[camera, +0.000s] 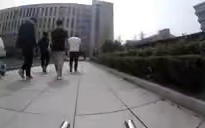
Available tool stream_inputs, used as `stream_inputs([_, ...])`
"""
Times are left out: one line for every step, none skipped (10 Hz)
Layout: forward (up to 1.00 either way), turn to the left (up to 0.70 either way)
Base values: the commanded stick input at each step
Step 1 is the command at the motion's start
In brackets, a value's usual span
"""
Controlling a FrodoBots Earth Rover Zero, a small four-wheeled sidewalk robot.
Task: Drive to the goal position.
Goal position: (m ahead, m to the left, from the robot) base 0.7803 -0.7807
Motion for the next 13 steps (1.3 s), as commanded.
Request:
stream_inputs([0.70,-0.35])
stream_inputs([0.70,-0.35])
stream_inputs([0.70,-0.35])
stream_inputs([0.70,-0.35])
stream_inputs([0.85,-0.34])
stream_inputs([0.85,-0.34])
stream_inputs([0.85,-0.08])
stream_inputs([0.85,0.11])
stream_inputs([0.85,0.11])
stream_inputs([0.85,0.11])
stream_inputs([0.85,0.14])
stream_inputs([0.85,0.05])
stream_inputs([0.85,0.09])
